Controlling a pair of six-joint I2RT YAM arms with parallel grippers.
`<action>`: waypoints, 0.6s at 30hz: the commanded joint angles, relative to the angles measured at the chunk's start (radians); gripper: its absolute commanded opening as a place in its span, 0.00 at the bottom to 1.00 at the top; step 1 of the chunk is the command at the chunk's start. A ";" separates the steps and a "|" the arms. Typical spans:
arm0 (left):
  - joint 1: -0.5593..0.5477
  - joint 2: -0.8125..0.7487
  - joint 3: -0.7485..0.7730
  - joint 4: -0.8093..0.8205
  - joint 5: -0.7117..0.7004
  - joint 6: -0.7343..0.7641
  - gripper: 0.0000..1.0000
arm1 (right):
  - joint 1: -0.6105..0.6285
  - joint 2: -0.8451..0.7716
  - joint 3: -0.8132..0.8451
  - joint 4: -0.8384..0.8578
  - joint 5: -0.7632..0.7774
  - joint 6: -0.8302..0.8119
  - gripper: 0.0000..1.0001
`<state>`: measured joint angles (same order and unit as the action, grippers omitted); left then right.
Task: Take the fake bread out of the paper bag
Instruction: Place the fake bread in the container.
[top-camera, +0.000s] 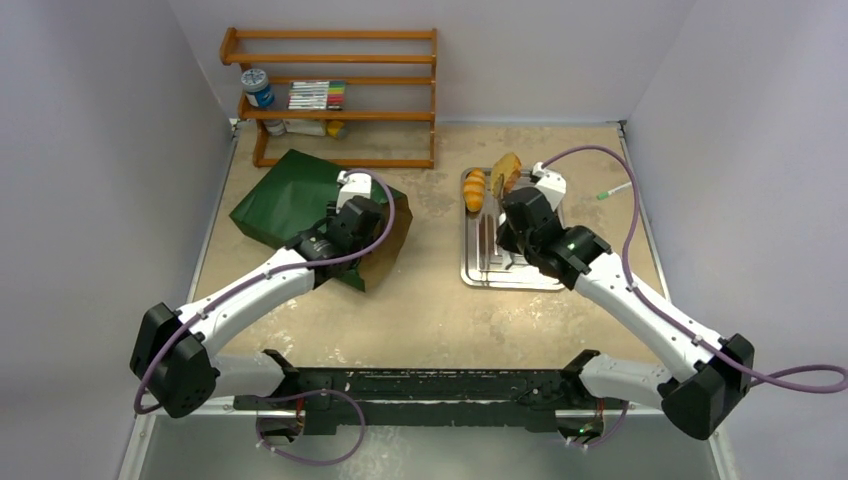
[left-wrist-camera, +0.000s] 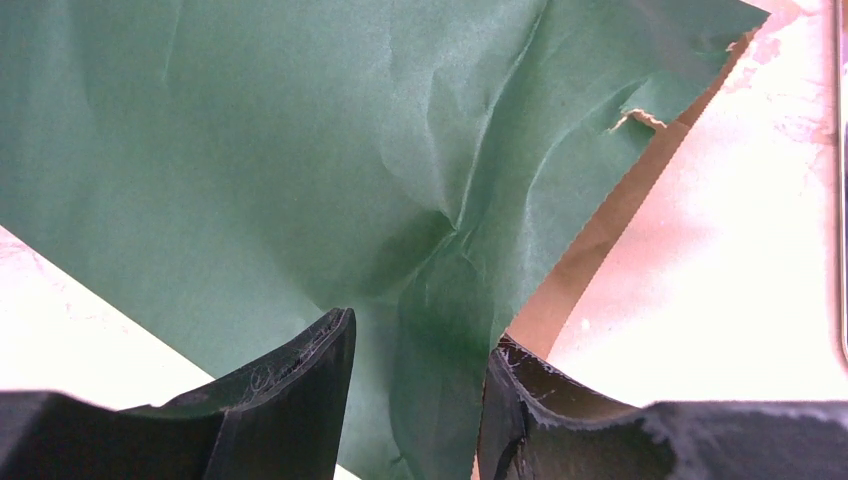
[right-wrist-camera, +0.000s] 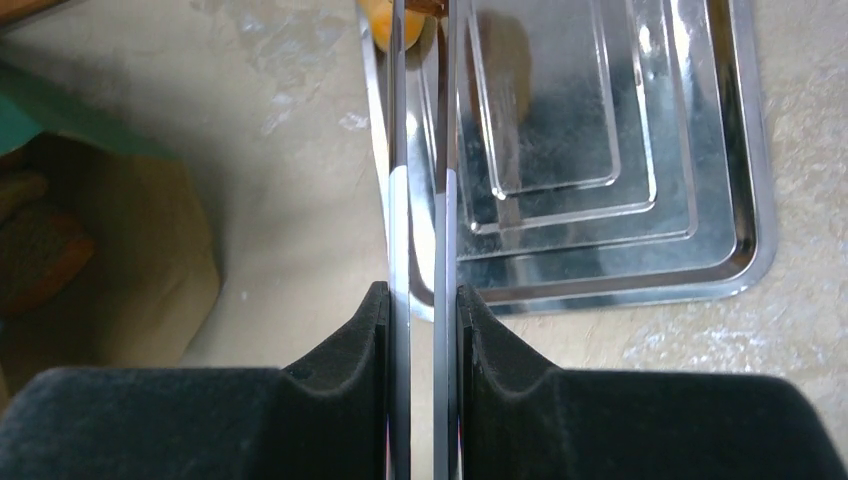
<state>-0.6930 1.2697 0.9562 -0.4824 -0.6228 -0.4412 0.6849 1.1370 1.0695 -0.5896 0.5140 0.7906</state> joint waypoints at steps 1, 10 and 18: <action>0.007 -0.042 0.002 0.013 0.046 0.024 0.44 | -0.108 0.000 -0.049 0.215 -0.101 -0.115 0.00; 0.008 -0.047 0.011 -0.006 0.063 0.032 0.43 | -0.216 0.070 -0.145 0.390 -0.251 -0.154 0.00; 0.007 -0.047 0.009 -0.012 0.070 0.032 0.42 | -0.257 0.129 -0.199 0.488 -0.288 -0.141 0.01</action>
<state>-0.6930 1.2484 0.9554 -0.5034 -0.5598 -0.4252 0.4465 1.2701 0.8791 -0.2295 0.2459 0.6559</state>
